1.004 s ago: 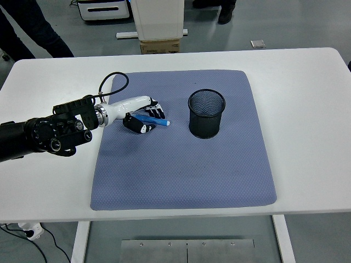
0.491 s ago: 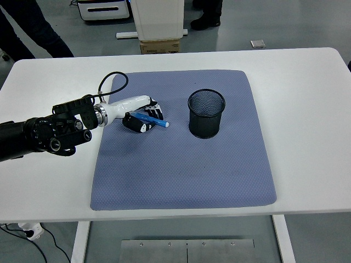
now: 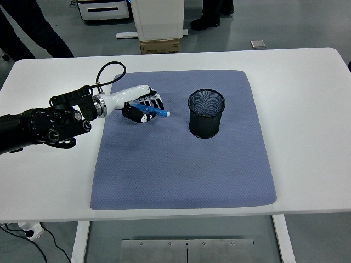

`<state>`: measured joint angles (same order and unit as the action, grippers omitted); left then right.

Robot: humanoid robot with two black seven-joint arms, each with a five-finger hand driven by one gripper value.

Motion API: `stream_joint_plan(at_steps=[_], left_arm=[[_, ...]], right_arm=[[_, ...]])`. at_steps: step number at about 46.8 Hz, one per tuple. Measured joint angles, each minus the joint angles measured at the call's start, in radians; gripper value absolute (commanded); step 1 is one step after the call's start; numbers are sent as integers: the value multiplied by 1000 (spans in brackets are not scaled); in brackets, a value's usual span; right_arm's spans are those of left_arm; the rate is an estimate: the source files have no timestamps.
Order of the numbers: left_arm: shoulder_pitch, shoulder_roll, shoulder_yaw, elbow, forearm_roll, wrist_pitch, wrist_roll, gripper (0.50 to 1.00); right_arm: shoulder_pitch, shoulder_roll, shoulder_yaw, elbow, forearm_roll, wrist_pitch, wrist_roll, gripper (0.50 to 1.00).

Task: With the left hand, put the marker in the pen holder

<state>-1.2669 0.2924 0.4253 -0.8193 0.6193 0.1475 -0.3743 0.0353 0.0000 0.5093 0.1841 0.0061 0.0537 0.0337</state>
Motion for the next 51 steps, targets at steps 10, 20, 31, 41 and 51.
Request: stream_joint_plan(at_steps=[10, 20, 31, 41, 51], left_arm=[[-30, 2, -3, 0, -94, -3, 0, 500], [-38, 1, -58, 0, -153, -8, 0, 500], [-43, -7, -122, -1, -154, -11, 0, 500], [-49, -20, -207, -1, -154, -40, 0, 500], [-49, -45, -275, -1, -160, -63, 0, 500]], right_arm=[[0, 0, 0, 0, 0, 0, 0, 1000], [0, 0, 0, 0, 0, 0, 0, 1000], [0, 0, 0, 0, 0, 0, 0, 1000], [0, 0, 0, 0, 0, 0, 0, 1000], [0, 0, 0, 0, 0, 0, 0, 1000]])
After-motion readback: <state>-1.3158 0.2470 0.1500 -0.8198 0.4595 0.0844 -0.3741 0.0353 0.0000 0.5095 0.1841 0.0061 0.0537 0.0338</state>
